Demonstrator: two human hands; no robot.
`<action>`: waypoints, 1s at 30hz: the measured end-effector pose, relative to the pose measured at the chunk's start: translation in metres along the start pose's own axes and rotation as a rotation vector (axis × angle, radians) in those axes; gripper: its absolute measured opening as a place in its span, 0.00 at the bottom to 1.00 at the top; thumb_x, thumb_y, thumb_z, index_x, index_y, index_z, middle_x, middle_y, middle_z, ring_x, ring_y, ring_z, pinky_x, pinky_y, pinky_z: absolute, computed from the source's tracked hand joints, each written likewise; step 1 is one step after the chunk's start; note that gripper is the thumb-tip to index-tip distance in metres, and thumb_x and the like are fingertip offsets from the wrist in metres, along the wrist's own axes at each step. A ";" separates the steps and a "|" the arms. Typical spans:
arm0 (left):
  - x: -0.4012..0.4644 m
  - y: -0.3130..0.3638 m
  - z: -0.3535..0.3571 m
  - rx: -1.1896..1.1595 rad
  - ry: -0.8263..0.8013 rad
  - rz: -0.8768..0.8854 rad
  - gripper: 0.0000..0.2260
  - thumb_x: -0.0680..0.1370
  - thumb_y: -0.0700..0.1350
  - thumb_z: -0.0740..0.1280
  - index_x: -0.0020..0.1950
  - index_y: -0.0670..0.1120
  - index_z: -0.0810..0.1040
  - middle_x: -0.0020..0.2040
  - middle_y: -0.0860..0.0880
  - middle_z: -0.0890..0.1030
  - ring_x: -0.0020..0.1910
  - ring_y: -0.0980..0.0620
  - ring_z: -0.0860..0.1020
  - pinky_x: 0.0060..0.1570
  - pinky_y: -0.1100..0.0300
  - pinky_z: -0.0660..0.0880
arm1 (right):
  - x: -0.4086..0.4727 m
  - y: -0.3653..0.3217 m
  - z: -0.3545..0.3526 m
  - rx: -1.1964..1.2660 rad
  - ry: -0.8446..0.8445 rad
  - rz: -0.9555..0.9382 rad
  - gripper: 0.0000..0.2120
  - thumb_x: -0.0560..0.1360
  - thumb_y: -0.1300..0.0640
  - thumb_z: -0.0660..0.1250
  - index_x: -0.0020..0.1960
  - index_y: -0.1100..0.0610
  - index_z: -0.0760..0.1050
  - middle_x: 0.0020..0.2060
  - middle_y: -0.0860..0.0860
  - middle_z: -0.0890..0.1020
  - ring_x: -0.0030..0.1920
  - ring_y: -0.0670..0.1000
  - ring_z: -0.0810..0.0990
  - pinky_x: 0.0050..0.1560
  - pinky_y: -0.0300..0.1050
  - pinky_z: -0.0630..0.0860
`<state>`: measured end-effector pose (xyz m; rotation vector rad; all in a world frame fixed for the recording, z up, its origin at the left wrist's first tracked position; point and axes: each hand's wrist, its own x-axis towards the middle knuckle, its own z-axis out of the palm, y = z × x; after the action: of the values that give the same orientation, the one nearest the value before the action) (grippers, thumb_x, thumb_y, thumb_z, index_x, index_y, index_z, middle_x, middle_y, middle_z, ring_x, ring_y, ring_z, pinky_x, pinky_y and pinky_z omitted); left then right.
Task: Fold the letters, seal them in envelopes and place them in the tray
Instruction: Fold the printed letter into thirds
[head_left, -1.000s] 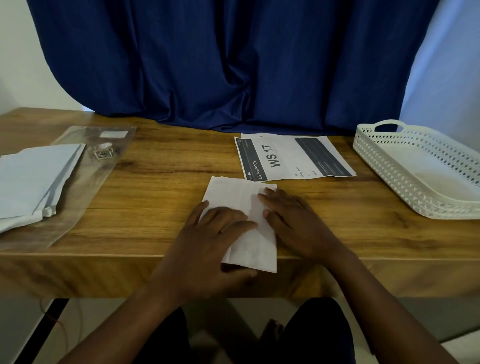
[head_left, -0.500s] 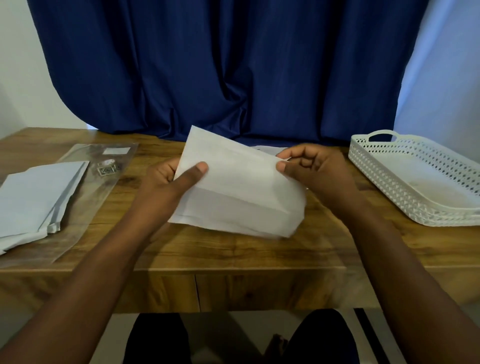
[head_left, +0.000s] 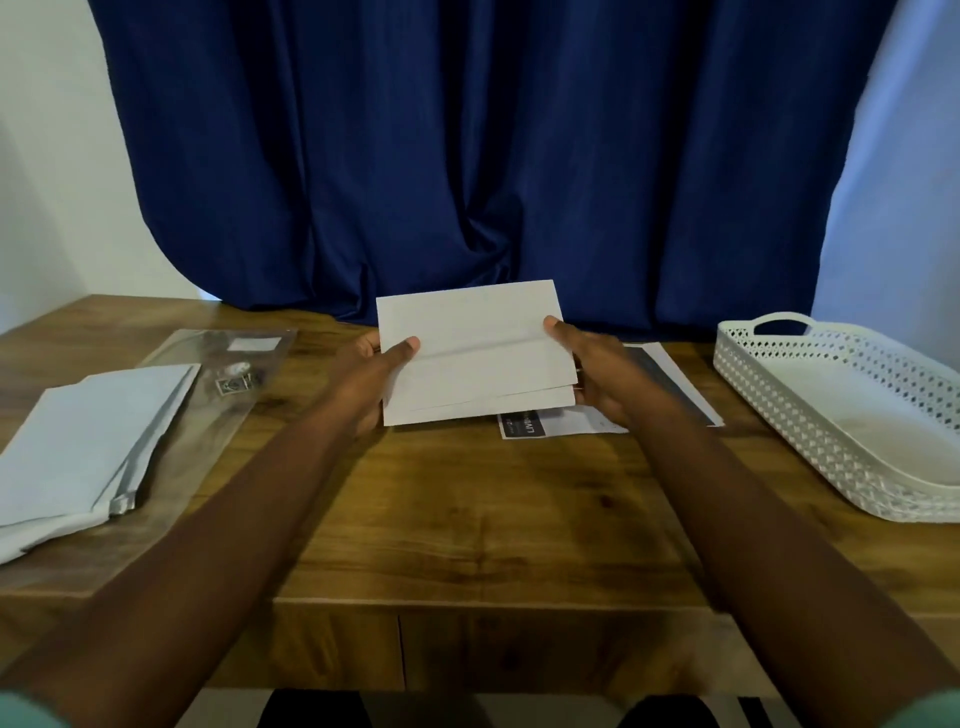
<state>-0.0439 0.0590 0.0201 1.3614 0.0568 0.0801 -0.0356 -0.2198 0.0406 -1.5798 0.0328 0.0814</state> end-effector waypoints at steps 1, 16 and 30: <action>0.008 -0.001 0.004 0.011 0.022 0.028 0.10 0.79 0.42 0.72 0.60 0.45 0.81 0.56 0.47 0.87 0.52 0.48 0.86 0.54 0.46 0.83 | 0.007 0.003 0.005 0.005 -0.022 0.026 0.23 0.69 0.38 0.76 0.56 0.53 0.81 0.50 0.53 0.88 0.48 0.54 0.88 0.45 0.56 0.85; 0.044 0.000 -0.027 0.137 -0.483 -0.279 0.32 0.71 0.66 0.76 0.66 0.46 0.82 0.62 0.43 0.84 0.56 0.44 0.83 0.56 0.47 0.79 | 0.039 0.021 -0.014 -0.257 -0.333 0.016 0.26 0.65 0.39 0.78 0.57 0.51 0.80 0.51 0.53 0.87 0.47 0.53 0.87 0.39 0.46 0.80; 0.018 -0.024 0.031 0.031 -0.107 -0.036 0.12 0.76 0.43 0.76 0.58 0.50 0.81 0.50 0.49 0.88 0.48 0.49 0.87 0.43 0.51 0.84 | 0.035 0.041 0.040 0.114 -0.195 0.182 0.30 0.58 0.34 0.80 0.54 0.46 0.80 0.45 0.49 0.88 0.44 0.54 0.88 0.39 0.51 0.84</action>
<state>-0.0224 0.0257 0.0034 1.3926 -0.0071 -0.0242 -0.0047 -0.1795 -0.0028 -1.4463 0.0285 0.3698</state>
